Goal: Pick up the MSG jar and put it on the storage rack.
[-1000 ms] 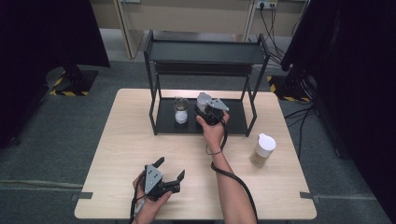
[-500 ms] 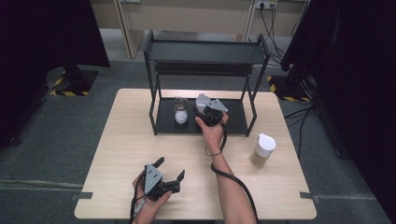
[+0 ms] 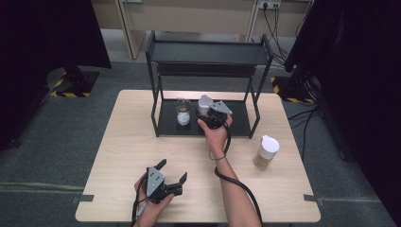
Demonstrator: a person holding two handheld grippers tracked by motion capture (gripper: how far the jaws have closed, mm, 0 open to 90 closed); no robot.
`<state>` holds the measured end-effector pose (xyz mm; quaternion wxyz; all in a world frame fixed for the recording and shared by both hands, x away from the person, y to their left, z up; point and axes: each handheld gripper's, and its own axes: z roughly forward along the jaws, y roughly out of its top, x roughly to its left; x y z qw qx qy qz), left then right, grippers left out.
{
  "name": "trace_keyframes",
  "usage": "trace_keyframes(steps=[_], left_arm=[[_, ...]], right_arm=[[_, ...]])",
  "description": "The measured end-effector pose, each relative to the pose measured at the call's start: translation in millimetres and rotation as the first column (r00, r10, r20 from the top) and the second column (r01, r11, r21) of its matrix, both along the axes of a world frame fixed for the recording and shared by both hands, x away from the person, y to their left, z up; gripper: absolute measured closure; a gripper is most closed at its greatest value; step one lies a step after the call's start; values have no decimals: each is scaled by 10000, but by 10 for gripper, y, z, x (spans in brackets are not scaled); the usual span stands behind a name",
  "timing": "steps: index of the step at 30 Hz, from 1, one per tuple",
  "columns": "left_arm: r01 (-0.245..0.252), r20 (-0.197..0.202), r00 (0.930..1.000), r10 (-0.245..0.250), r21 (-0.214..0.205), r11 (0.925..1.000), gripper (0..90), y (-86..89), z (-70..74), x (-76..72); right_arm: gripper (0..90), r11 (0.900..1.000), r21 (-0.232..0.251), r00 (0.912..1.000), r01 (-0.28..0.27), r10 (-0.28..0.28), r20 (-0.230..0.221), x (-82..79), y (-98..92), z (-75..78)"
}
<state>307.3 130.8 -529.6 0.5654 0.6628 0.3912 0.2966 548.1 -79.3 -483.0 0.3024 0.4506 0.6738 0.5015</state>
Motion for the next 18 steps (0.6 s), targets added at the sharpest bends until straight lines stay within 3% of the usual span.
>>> trace_keyframes(steps=[18], left_arm=[[-7, -12, 10000, 7, 7, 10000, 75, 0, 1, 0]], right_arm=[[40, 9999, -76, 10000, -86, 86, 30, -104, -65, 81]])
